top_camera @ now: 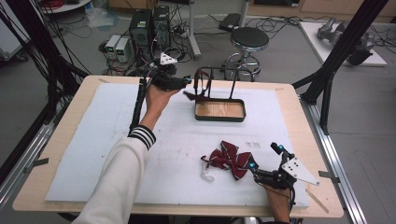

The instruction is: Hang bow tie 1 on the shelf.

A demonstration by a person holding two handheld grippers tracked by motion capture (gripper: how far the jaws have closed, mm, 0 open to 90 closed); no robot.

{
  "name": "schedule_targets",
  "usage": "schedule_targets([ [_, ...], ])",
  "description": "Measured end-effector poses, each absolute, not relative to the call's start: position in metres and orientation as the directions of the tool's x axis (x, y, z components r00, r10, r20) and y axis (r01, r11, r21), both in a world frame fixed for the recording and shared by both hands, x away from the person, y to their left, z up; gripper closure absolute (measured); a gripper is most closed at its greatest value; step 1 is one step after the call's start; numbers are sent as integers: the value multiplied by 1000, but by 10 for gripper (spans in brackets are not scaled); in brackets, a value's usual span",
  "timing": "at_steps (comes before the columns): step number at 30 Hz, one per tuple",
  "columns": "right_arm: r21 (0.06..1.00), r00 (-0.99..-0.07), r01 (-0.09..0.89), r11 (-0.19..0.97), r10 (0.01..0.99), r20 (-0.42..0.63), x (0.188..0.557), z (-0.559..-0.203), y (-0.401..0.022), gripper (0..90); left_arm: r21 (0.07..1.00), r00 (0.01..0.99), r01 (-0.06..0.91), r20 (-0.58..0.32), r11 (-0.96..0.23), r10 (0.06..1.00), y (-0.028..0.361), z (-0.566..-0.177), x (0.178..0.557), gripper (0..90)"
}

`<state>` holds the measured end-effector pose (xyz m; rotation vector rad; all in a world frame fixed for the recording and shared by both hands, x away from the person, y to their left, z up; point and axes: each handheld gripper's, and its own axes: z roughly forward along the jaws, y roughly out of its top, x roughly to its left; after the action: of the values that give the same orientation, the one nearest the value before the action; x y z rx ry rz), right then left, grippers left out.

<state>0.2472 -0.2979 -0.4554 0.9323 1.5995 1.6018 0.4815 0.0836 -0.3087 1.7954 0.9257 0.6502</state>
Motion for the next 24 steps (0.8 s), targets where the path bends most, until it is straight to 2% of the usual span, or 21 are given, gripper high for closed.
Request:
schedule_targets([
  [2,1000,-512,22,-13,858,23,247,-455,-298,7,927,577,292,26,-236,816,86,-309,480,291],
  [3,1000,-513,20,-12,858,21,247,-455,-298,7,927,585,287,29,-240,811,88,-309,480,242],
  [7,1000,-512,20,-16,859,24,247,-455,-298,7,936,606,260,33,-237,795,94,-309,476,184],
  [14,1000,-511,24,-12,859,22,248,-455,-298,7,956,655,180,61,-233,753,105,-308,462,162],
  [24,999,-509,36,-7,860,24,248,-455,-297,7,969,698,141,48,-203,715,128,-305,443,157],
])
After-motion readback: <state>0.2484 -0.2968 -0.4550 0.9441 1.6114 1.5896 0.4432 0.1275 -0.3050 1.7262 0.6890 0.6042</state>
